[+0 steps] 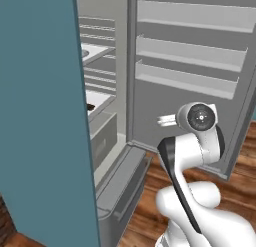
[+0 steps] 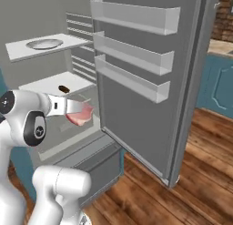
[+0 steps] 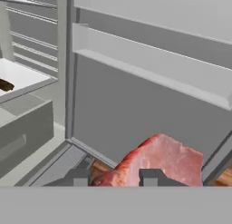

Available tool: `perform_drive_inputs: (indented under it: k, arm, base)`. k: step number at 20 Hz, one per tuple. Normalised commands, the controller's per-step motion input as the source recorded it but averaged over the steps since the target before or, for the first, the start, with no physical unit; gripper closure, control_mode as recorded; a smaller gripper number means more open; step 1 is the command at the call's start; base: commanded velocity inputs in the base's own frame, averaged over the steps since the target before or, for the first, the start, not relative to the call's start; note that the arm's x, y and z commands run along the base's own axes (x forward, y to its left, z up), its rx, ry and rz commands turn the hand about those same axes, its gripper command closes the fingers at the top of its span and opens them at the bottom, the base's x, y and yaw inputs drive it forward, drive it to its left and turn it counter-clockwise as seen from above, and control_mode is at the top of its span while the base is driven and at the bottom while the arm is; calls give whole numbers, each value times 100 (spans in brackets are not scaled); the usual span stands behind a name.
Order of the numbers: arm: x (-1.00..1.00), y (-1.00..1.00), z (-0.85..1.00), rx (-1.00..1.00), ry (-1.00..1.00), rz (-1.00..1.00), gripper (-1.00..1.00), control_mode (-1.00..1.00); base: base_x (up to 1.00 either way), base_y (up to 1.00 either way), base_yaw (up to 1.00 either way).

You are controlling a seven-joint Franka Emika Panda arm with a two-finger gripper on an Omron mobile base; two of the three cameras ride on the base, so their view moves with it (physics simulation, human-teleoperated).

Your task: Transport the steak from the fridge to the microwave and turn on the microwave.

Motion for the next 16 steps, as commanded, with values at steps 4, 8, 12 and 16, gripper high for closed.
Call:
perform_drive_inputs:
  k: [4,8,12,16]
  arm:
    - [0,0,0,0,0,0,100,100]
    - [0,0,0,0,0,0,100,100]
    - [0,0,0,0,0,0,100,100]
    - [0,0,0,0,0,0,100,100]
  base:
    - [-25,23,-31]
    - [-35,16,-30]
    - [-46,12,-30]
    - [-52,6,-30]
